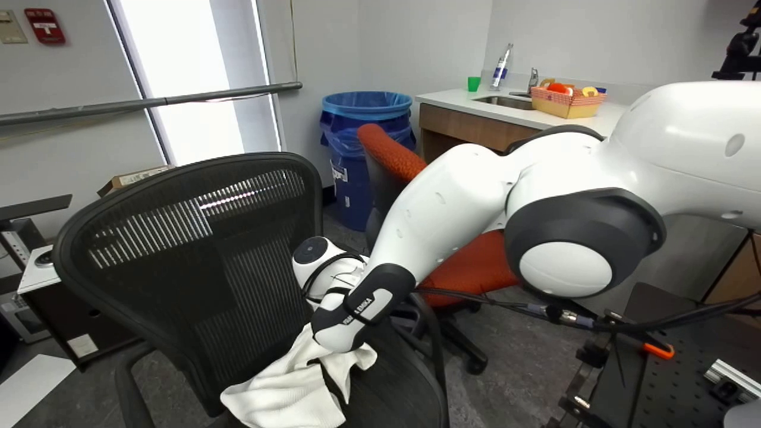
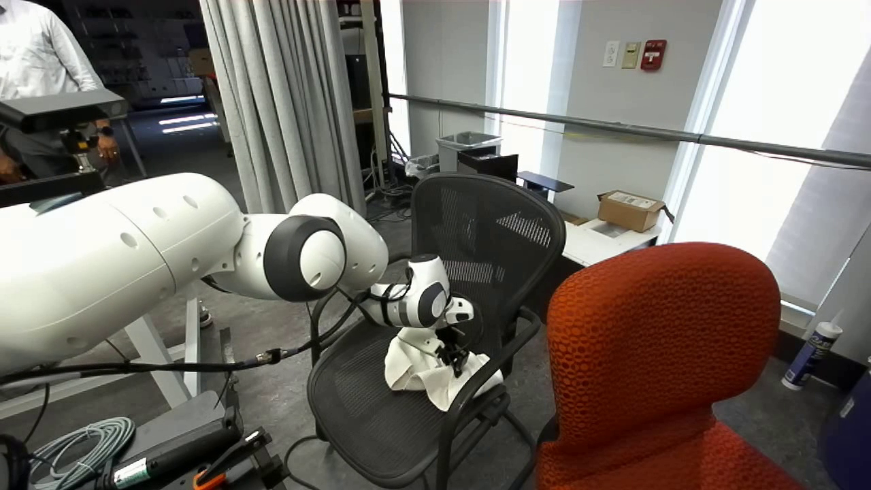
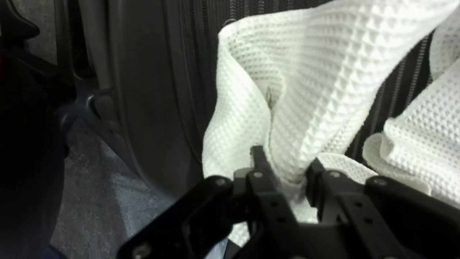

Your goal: Pick up the white cloth and put it on the orange chair

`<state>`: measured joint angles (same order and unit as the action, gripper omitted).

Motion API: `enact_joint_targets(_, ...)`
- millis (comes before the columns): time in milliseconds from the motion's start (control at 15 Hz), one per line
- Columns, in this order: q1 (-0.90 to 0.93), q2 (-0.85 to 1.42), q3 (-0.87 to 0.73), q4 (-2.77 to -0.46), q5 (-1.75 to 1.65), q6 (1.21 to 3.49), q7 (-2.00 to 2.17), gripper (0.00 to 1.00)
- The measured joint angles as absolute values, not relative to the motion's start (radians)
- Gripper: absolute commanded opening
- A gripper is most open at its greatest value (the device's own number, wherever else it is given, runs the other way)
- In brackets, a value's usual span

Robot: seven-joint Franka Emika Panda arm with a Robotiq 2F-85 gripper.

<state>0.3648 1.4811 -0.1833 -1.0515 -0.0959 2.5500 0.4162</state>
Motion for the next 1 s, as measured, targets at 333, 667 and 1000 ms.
enact_joint_targets(333, 0.319, 1.469, -0.176, -0.993, -0.06, 2.553, 0.416, 0.0)
enact_joint_targets(667, 0.284, 1.41, -0.182, -0.96, -0.043, 2.558, 0.416, 0.0)
enact_joint_targets(1000, 0.294, 1.317, -0.193, -0.958, -0.047, 2.551, 0.415, 0.0)
